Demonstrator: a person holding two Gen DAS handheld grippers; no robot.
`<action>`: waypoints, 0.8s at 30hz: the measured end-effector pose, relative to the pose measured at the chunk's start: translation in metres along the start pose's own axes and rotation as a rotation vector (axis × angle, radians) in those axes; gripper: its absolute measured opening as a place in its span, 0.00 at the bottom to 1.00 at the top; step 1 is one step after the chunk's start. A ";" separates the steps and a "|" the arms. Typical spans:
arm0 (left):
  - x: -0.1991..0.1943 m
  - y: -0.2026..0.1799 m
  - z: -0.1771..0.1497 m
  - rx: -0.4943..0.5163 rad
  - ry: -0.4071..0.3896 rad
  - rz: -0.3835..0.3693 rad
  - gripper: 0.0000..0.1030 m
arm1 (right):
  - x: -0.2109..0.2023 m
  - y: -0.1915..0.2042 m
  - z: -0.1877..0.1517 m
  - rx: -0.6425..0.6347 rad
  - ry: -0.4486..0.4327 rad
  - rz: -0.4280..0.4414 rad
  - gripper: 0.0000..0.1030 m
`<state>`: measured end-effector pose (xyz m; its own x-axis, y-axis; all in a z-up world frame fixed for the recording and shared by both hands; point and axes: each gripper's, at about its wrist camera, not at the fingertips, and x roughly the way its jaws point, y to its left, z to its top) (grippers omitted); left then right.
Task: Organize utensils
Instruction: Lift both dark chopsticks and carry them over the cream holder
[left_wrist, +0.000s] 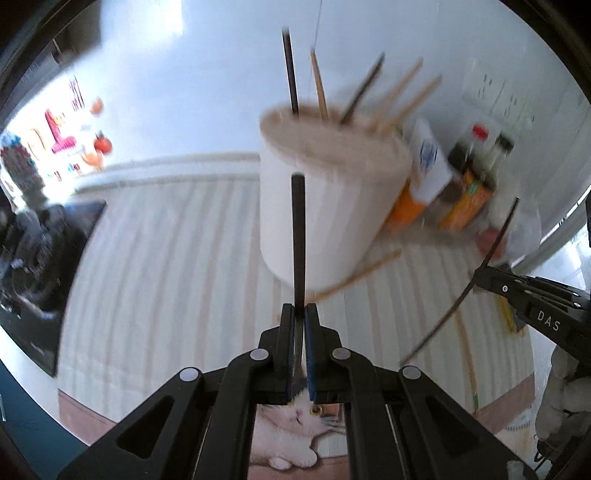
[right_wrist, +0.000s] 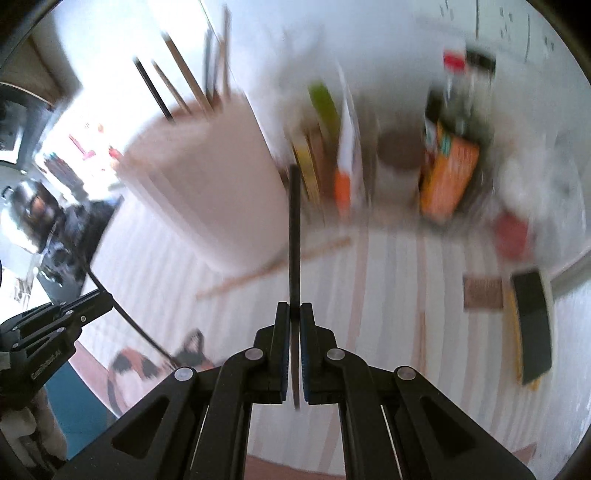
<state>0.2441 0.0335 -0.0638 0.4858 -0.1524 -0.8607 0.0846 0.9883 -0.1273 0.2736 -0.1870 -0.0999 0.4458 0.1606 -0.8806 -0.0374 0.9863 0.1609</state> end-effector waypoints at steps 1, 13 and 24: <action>-0.007 0.002 0.005 -0.003 -0.020 0.001 0.02 | -0.010 0.002 0.006 -0.004 -0.032 0.001 0.05; -0.065 0.029 0.043 -0.060 -0.185 -0.001 0.02 | -0.065 0.038 0.064 -0.046 -0.218 0.060 0.05; -0.114 0.026 0.082 -0.059 -0.277 -0.029 0.02 | -0.129 0.072 0.095 -0.104 -0.310 0.125 0.05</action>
<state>0.2623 0.0754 0.0711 0.7041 -0.1703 -0.6894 0.0555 0.9810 -0.1857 0.2984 -0.1408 0.0675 0.6815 0.2772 -0.6773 -0.1932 0.9608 0.1988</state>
